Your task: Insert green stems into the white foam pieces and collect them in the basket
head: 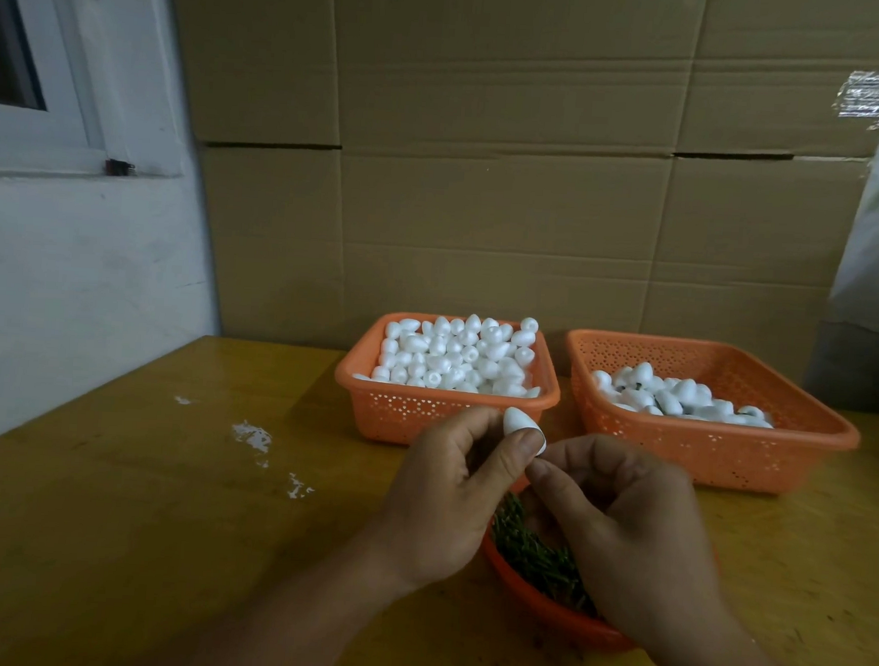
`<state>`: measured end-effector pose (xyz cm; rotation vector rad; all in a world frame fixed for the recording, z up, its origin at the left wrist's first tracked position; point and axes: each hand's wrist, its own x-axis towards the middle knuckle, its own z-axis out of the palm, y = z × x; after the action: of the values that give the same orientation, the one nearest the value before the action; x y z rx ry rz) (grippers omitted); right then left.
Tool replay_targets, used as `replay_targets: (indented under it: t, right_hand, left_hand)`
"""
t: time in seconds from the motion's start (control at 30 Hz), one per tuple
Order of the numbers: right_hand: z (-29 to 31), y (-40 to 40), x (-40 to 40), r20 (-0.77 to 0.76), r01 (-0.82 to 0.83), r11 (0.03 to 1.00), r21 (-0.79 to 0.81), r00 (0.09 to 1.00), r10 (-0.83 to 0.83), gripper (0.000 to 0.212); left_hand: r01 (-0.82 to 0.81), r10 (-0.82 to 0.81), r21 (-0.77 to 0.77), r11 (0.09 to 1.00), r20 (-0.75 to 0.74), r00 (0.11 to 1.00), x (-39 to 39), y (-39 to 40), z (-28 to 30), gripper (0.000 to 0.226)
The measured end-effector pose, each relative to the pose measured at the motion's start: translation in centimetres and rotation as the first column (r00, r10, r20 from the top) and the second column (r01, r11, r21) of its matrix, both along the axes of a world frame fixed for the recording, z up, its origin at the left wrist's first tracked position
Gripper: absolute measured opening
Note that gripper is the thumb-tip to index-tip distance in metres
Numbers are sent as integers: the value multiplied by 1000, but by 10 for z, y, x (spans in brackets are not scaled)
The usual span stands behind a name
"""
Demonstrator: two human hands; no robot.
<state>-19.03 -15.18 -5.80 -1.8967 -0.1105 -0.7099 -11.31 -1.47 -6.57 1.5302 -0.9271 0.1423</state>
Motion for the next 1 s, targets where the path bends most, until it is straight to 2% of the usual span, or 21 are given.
replay_targets:
  t: [0.27, 0.43, 0.57, 0.77, 0.9, 1.0]
  right_hand:
    - [2, -2, 1, -50, -82, 993, 86, 995, 87, 13]
    - [5, -5, 1, -65, -121, 973, 196, 989, 136, 11]
    - [13, -13, 6, -81, -57, 958, 281, 993, 83, 8]
    - [23, -62, 36, -74, 293, 948, 124, 956, -286, 9]
    - [23, -105, 65, -117, 521, 845, -121, 838, -534, 9]
    - [22, -132, 81, -194, 574, 754, -321, 739, -645, 16]
  left_hand:
    - [-8, 8, -42, 999, 1, 1000, 2, -1, -4, 25]
    - [11, -10, -55, 998, 4, 1000, 3, -1, -2, 22]
    - [28, -29, -26, 999, -16, 999, 2, -2, -2, 32]
    - [-27, 27, -3, 1000, -34, 999, 4, -2, -8, 42]
    - [-37, 37, 18, 999, 1, 999, 4, -2, -9, 43]
    - [-45, 45, 33, 998, 5, 999, 4, -2, -10, 43]
